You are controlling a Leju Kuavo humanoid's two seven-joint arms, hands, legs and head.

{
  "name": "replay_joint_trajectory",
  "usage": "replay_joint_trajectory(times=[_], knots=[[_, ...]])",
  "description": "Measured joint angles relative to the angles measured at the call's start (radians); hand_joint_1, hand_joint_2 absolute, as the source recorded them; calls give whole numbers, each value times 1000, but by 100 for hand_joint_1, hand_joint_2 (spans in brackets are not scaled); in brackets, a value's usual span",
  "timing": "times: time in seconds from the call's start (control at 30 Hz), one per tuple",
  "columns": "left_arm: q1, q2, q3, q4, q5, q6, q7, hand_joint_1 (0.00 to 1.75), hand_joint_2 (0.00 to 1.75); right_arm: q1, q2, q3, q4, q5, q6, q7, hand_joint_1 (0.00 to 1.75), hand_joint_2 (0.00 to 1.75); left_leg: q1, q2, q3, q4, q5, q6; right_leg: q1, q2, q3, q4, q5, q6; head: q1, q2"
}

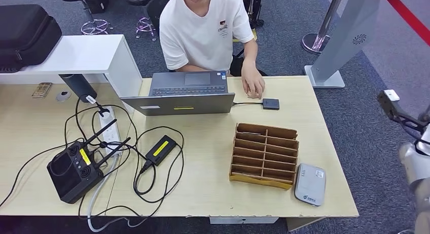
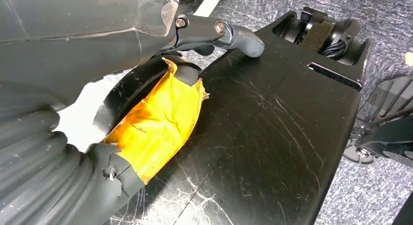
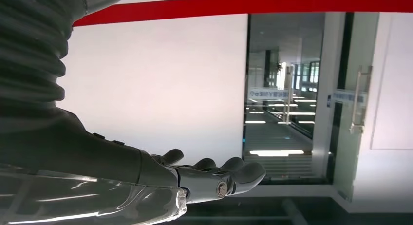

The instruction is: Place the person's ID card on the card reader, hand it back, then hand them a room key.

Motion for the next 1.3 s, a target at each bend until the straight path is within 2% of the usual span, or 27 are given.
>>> replay_joint_trajectory(times=[0.33, 0.67, 1.0, 1.3], knots=[[0, 0, 0, 0, 24, 2, 2, 0, 175, 139, -54, -60, 32, -32, 16, 39, 0, 175, 0, 0, 0, 0, 0, 0, 0, -1, 0, 0, -1, 0, 0, 0], [1, -1, 0, 0, 50, 18, 2, 0, 175, 327, -55, -125, 55, -75, 21, 68, 0, 175, 0, -1, -1, -1, -1, 0, 0, -2, 0, 0, -1, 1, 0, 0], [4, -1, 0, 0, 79, 35, 1, 0, 175, 503, -2, -221, 77, -122, 21, 68, 0, 175, 0, -1, -1, -1, -2, 2, 0, -2, 0, 0, -2, 1, 0, 0], [5, 0, 11, 0, 122, 41, 42, 0, 175, 610, 81, -300, 93, -180, 21, 43, 0, 175, 1, 0, -1, -1, -2, 2, 1, -1, 0, 0, -3, 1, 0, 0]])
